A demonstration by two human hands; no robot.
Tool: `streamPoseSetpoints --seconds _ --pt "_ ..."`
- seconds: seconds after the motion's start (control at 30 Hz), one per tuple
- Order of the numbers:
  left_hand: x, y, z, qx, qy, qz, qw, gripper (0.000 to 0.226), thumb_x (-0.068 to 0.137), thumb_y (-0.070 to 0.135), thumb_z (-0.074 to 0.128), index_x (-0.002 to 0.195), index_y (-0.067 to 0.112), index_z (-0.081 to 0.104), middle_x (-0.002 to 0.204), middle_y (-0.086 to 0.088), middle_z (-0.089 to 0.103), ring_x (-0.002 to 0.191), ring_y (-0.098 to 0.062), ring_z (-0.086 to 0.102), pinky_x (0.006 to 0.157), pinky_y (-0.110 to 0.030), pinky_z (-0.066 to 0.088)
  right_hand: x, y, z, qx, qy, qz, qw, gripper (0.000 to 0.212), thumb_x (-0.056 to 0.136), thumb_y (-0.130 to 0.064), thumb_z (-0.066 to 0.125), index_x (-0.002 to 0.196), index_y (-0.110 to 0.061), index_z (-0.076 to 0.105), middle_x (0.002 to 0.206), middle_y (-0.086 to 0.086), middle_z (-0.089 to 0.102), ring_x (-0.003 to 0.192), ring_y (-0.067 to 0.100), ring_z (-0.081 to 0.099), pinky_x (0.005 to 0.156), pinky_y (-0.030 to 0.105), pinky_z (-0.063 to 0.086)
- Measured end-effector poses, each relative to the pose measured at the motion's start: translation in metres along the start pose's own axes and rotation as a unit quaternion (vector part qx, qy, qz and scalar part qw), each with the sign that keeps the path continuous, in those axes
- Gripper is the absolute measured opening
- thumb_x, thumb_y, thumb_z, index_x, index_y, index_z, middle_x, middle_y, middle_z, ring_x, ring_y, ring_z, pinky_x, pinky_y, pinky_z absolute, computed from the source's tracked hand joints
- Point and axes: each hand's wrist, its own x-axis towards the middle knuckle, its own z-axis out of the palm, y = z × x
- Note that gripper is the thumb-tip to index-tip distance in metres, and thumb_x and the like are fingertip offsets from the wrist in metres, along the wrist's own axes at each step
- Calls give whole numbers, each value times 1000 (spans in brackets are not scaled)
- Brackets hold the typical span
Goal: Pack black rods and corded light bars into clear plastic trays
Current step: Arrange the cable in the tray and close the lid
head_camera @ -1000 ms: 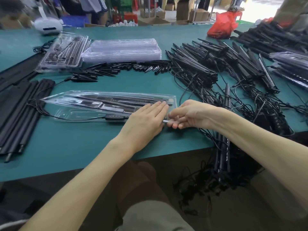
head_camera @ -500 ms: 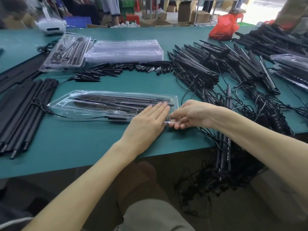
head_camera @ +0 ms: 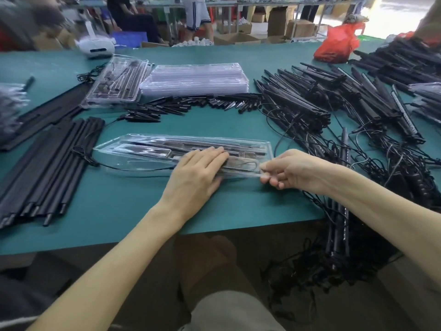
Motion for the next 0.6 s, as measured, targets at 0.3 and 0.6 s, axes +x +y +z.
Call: streamPoseSetpoints --seconds 0.3,0.6 --pt "-25 -50 -7 50 50 -87 994 25 80 -8 70 103 1 69 97 -13 63 87 -34 62 77 -47 55 -1 9 4 30 71 -44 996 16 96 -8 62 103 6 65 73 10 70 52 10 56 45 17 47" --pt "-15 -57 -7 115 65 -4 991 25 92 9 51 110 9 68 92 -11 59 81 -31 56 67 -43 45 -5 16 23 -450 318 -195 811 45 103 -42 48 115 0 56 111 14 54 91 29 52 77 35 41"
